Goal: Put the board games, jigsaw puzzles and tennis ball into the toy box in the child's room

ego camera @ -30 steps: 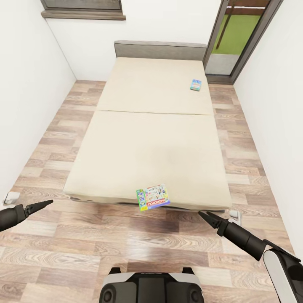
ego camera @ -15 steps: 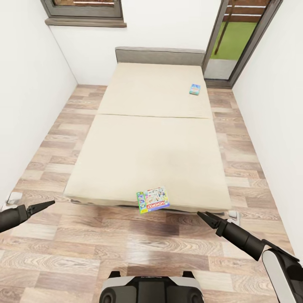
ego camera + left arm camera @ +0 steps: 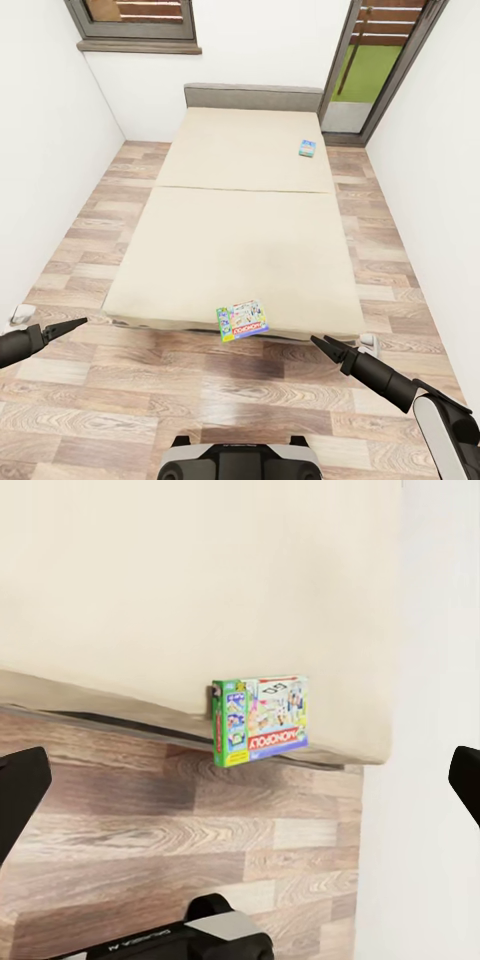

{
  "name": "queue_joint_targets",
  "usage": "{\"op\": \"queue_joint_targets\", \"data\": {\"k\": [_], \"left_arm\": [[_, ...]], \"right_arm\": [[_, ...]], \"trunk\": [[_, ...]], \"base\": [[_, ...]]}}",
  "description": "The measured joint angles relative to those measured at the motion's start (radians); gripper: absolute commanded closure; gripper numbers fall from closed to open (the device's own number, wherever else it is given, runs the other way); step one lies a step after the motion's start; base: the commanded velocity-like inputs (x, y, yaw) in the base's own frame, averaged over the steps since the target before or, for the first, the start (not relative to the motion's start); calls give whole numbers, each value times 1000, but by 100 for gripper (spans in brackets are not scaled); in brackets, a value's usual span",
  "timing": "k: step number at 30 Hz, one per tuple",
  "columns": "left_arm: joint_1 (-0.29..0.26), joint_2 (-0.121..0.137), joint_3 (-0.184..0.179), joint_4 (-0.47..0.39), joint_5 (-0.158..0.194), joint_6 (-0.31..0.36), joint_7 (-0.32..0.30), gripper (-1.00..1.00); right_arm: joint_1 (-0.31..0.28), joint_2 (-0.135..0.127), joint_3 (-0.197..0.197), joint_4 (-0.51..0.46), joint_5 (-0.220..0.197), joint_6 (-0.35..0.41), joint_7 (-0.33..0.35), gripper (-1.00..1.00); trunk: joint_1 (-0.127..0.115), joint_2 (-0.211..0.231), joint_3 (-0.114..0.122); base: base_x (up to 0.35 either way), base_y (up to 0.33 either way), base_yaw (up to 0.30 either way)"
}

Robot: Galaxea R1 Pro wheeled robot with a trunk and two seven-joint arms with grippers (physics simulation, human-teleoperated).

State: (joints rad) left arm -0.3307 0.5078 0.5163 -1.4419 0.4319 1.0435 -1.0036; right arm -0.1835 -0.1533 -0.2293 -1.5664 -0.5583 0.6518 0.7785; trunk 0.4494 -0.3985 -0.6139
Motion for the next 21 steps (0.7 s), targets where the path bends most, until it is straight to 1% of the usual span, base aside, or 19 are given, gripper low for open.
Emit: {"op": "queue_joint_targets", "data": {"k": [21], "left_arm": [[0, 0, 0, 0, 0, 0, 0, -100]], "right_arm": [[0, 0, 0, 0, 0, 0, 0, -100]], "trunk": [[0, 0, 35]], "base": [[0, 0, 0]]}}
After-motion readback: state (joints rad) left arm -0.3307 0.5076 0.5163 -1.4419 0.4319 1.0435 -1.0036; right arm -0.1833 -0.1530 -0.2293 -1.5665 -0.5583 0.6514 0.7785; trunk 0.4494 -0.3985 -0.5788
